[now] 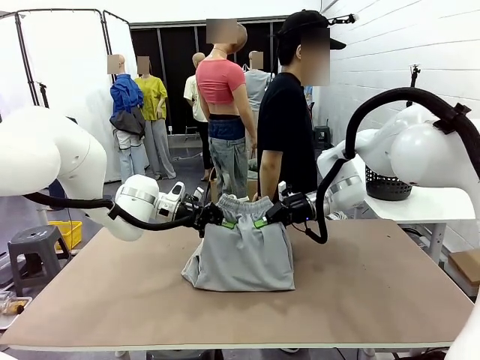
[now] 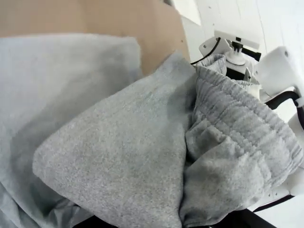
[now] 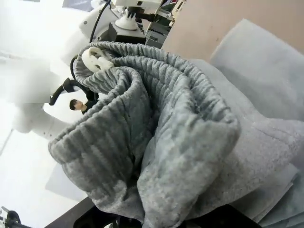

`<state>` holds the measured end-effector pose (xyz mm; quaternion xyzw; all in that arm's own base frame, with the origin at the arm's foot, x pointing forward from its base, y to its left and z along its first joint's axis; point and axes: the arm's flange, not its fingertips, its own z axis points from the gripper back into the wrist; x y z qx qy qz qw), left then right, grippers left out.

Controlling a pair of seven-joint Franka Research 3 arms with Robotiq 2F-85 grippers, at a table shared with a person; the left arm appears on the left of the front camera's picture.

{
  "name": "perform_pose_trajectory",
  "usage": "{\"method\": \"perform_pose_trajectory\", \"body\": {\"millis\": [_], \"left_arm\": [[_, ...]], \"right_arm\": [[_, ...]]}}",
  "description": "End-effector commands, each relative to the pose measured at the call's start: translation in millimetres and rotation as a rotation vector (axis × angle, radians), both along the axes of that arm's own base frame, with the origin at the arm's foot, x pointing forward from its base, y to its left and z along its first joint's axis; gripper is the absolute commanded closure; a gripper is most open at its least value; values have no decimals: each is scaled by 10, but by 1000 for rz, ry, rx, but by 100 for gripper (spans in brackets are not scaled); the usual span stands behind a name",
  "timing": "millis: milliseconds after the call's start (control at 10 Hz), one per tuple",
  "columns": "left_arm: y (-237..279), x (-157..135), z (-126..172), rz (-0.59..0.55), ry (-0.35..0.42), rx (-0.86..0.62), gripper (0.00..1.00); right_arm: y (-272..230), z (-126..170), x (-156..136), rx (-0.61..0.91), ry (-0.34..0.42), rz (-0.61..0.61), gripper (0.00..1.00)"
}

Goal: Fold the training pants.
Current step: Fold the Training pants in half.

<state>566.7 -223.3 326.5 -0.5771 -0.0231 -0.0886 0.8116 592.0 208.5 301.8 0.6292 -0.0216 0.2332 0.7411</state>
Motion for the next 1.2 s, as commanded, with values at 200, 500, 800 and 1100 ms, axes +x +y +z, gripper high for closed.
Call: {"method": "perform_pose_trajectory", "body": {"millis": [200,500,800,1100], "left_arm": [[191,168,-82,16,171,86,100],[220,378,-339,47,272,74,100],[185,534,-507,46,327,91,100],[187,585,-603,46,351,113,100]], "right_arm": [[-94,-176,178,-29,124,-71,100],[-106,-296,273,-45,129,-151,100],[-115,-442,378,-77,156,-176,100],[-141,-514,447,-86,161,-194,100]]}}
